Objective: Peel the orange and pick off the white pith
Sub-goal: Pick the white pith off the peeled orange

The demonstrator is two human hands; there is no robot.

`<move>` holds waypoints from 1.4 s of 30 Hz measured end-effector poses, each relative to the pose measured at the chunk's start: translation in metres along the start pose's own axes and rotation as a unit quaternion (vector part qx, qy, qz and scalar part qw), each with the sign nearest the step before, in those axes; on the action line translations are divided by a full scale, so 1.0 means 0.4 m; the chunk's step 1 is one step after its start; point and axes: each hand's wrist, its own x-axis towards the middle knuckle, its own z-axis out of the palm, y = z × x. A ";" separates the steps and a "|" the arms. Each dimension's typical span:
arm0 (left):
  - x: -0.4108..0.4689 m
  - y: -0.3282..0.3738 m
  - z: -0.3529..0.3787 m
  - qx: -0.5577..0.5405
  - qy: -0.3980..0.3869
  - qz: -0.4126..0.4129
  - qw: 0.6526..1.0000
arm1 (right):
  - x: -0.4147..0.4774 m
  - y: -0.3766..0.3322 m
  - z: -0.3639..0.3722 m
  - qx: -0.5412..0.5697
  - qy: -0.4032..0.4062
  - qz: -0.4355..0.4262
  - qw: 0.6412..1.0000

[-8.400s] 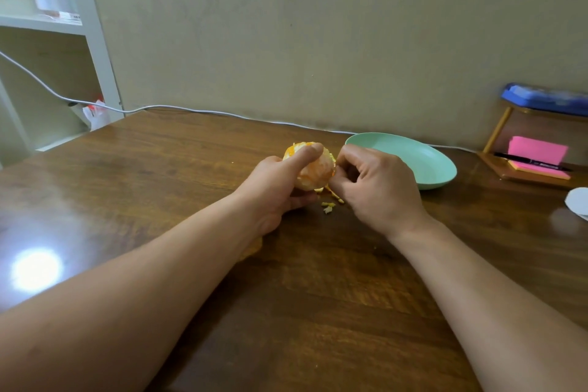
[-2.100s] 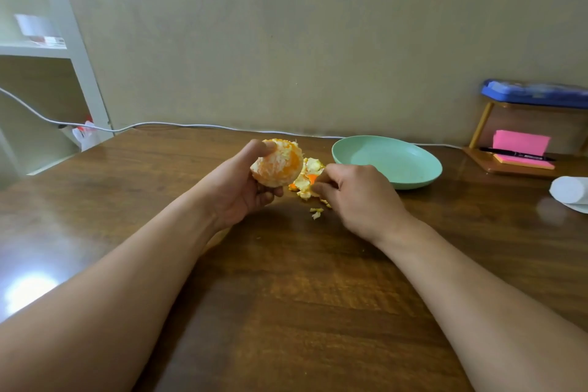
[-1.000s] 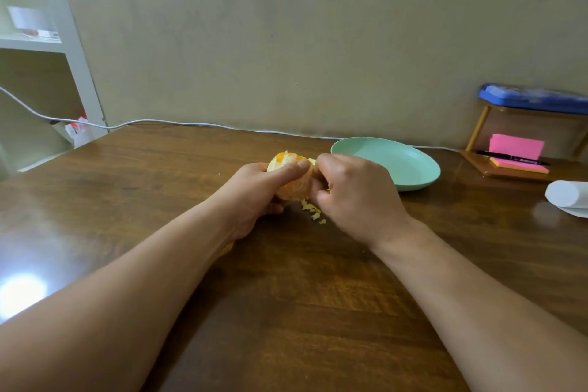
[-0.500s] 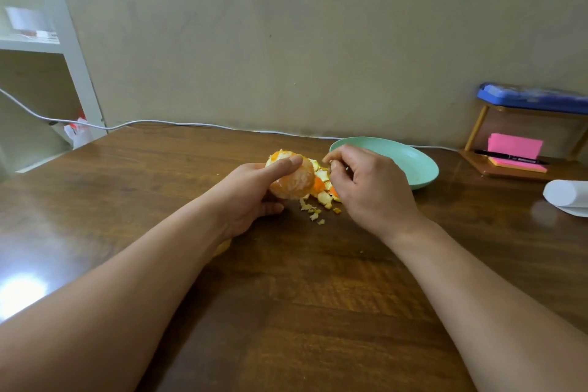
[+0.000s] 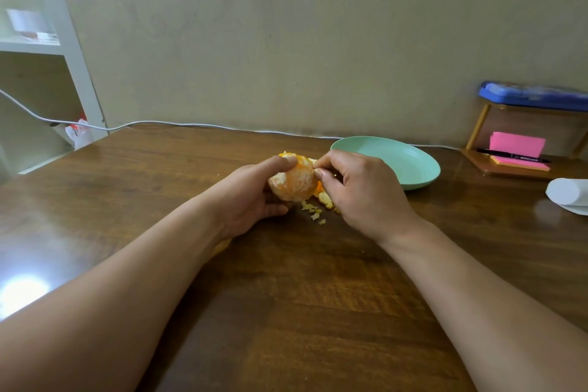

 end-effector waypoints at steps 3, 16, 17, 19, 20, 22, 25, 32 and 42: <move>-0.004 0.000 0.002 -0.043 -0.012 -0.019 0.999 | -0.004 -0.001 -0.006 0.019 0.006 0.018 1.000; -0.006 0.001 0.003 0.016 0.011 -0.001 1.000 | -0.008 -0.007 -0.022 0.010 -0.050 0.030 0.998; -0.005 0.000 0.002 0.018 0.010 -0.003 1.000 | -0.007 -0.003 -0.022 0.013 -0.045 0.032 0.998; -0.006 -0.001 0.005 0.018 0.009 -0.003 1.000 | -0.008 0.003 -0.023 0.019 -0.041 0.037 0.998; -0.006 -0.001 0.007 0.018 0.009 -0.002 1.000 | -0.009 0.002 -0.026 0.023 -0.044 0.038 0.998; -0.006 -0.001 0.008 0.018 0.010 0.001 1.000 | -0.012 -0.003 -0.031 0.026 -0.058 0.039 0.997; -0.006 -0.002 0.005 0.016 0.013 0.001 1.000 | -0.013 -0.015 -0.035 -0.004 -0.071 0.031 0.997; -0.007 0.000 0.009 0.013 0.009 -0.007 1.000 | -0.012 -0.006 -0.027 0.019 -0.024 0.061 0.998; -0.010 0.001 0.004 -0.089 -0.015 -0.010 0.996 | -0.019 -0.034 -0.037 0.061 0.016 0.048 0.997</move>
